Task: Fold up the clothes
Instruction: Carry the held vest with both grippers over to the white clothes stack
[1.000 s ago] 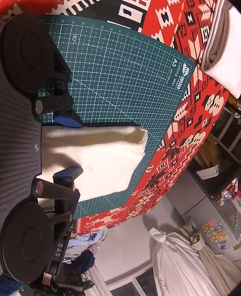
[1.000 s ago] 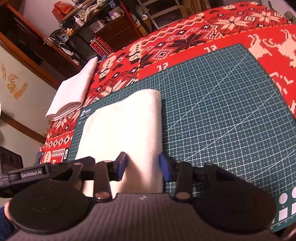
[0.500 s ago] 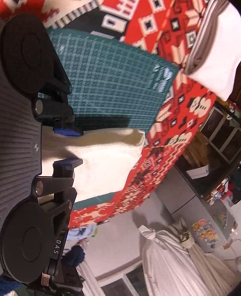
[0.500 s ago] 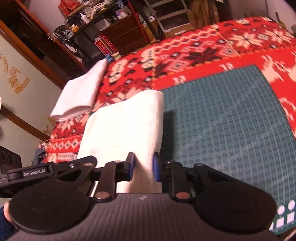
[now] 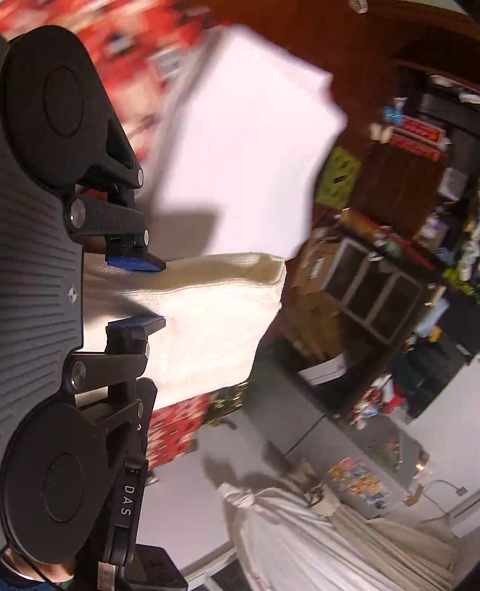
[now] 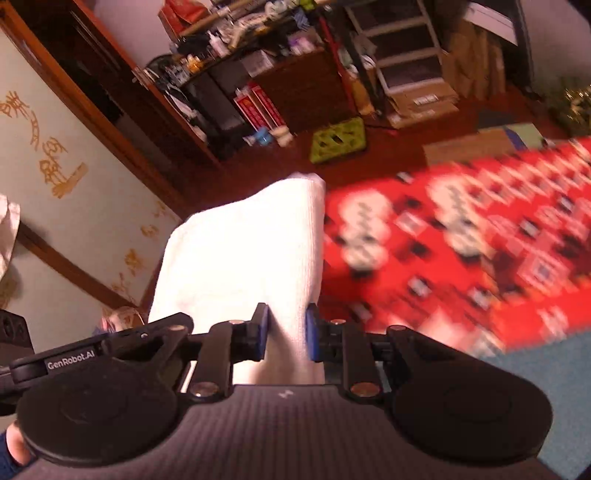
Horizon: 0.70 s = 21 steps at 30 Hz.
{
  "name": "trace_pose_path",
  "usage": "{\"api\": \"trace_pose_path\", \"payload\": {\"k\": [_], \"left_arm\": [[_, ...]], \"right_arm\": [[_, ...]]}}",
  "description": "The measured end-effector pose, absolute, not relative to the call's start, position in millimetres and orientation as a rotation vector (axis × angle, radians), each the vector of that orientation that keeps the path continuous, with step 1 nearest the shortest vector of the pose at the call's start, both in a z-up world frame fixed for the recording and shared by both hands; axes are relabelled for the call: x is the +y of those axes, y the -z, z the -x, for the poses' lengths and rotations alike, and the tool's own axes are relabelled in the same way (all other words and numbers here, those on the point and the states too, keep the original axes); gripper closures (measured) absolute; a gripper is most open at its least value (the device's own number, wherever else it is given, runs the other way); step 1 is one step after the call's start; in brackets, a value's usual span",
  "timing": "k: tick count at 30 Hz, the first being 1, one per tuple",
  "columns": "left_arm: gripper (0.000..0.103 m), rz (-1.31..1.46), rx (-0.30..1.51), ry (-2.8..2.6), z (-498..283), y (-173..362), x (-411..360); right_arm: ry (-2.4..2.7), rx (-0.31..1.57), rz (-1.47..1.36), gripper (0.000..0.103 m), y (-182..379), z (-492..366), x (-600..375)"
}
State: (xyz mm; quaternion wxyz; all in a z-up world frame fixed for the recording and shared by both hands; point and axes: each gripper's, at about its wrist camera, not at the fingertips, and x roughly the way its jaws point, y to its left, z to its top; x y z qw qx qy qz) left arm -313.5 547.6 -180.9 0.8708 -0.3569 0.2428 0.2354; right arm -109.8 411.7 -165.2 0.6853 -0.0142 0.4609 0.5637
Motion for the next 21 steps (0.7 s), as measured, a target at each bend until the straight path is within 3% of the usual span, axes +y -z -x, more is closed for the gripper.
{"api": "trace_pose_path", "payload": {"k": [10,21], "left_arm": [[0.078,0.725,0.526,-0.529,309,180,673],[0.078,0.792,0.601,-0.486,273,220,694]], "right_arm": [[-1.235,1.056,0.020,0.081,173,121,549],[-1.161,1.116,0.041,0.081,214,96,569]]}}
